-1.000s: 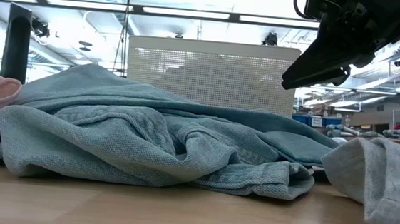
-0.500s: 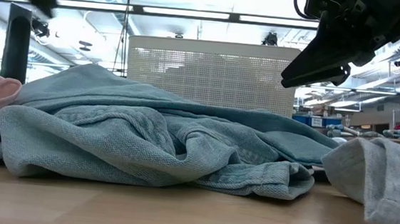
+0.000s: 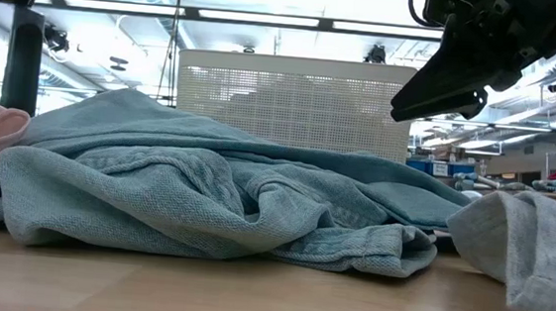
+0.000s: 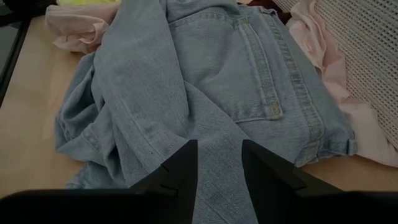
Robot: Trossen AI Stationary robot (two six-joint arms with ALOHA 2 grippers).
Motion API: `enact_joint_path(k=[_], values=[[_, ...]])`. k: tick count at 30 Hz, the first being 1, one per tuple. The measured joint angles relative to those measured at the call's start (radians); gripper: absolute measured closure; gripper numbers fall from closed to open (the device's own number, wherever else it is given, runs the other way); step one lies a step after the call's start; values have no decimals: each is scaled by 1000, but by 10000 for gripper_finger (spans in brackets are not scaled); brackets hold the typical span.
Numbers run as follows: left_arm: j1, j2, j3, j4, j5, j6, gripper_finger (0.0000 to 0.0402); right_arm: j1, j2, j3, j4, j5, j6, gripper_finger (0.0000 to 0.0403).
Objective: Sort clothes
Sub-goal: Put the yellow cloth into the white laundry bin
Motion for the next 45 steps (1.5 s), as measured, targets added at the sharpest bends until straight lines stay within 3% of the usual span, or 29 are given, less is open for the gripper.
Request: enact_joint_path(k=[10, 12, 16, 22, 32, 45], values=[[-2, 0, -274, 333, 181, -27, 247, 0, 0, 0, 13, 0, 2, 277], [-2, -1, -294, 368, 190, -27, 276, 0, 0, 0, 14, 0, 2, 277], [-2, -6, -266, 355, 210, -21, 377, 0, 0, 0, 14, 0, 2, 277], [-2, -12, -109, 236, 193, 12, 397, 0, 0, 0, 13, 0, 2, 277], [-2, -12, 338, -162, -46, 102, 400, 0, 0, 0, 13, 0, 8, 277], [48, -8, 690, -321, -327, 328, 401, 0, 0, 0, 13, 0, 9, 277]])
